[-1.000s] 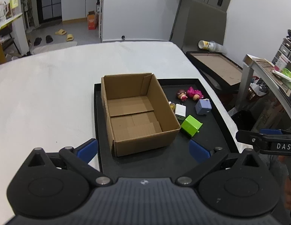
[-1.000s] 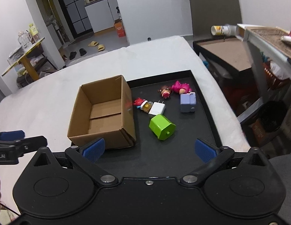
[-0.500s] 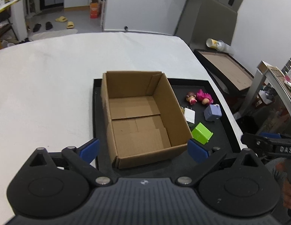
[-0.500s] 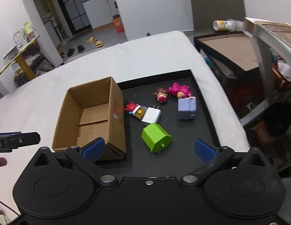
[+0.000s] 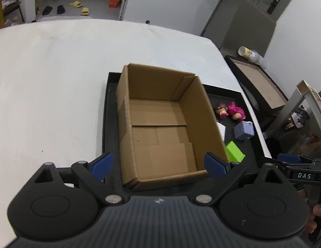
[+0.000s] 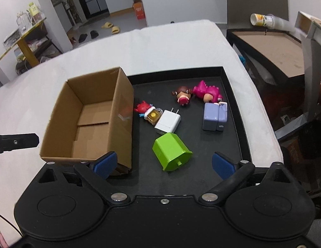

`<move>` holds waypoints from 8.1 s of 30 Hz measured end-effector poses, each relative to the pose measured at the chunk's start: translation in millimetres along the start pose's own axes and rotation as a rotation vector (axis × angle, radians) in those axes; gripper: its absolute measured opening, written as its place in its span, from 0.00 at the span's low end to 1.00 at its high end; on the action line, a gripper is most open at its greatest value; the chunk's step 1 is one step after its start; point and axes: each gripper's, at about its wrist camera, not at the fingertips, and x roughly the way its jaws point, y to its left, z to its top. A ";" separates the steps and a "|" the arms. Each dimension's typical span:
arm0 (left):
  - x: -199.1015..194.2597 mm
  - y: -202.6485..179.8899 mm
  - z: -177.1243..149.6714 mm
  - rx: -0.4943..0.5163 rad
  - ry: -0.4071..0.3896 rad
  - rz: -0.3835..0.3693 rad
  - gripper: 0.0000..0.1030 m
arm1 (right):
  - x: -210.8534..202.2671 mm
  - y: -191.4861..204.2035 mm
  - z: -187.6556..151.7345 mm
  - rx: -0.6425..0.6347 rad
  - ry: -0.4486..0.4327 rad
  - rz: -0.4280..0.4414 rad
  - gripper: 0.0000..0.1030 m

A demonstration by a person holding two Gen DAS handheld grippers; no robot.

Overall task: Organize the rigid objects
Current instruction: 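Move the right gripper down toward the lime-green hexagonal block, then grasp the lime-green block with the right gripper and lift it, then carry the green block into the cardboard box and open the right gripper, then move the right gripper to the lavender cube and grasp it, then carry the lavender cube into the box beside the green block and release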

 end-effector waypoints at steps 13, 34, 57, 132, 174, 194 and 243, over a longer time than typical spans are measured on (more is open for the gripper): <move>28.0 23.0 -5.8 -0.092 0.065 -0.031 0.47 | 43.4 10.4 5.5 -0.121 0.098 0.015 0.85; 38.2 40.8 -3.0 -0.126 0.110 -0.042 0.19 | 109.6 24.3 10.0 -0.370 0.205 -0.143 0.52; 40.7 29.2 -0.3 -0.054 0.101 -0.030 0.19 | 30.6 65.5 55.6 -0.391 0.018 -0.070 0.51; 44.0 42.8 7.7 -0.169 0.139 -0.021 0.19 | 30.5 110.0 72.8 -0.413 -0.063 0.110 0.75; 52.7 11.4 23.2 -0.125 0.146 0.197 0.19 | 58.7 -88.8 40.9 0.006 0.010 0.025 0.75; 71.6 3.9 24.0 -0.109 0.132 0.228 0.16 | 120.0 -98.4 46.2 0.133 0.058 -0.056 0.45; 64.0 9.4 17.0 -0.085 0.125 0.155 0.14 | 31.8 -0.3 98.3 -0.068 -0.076 0.108 0.43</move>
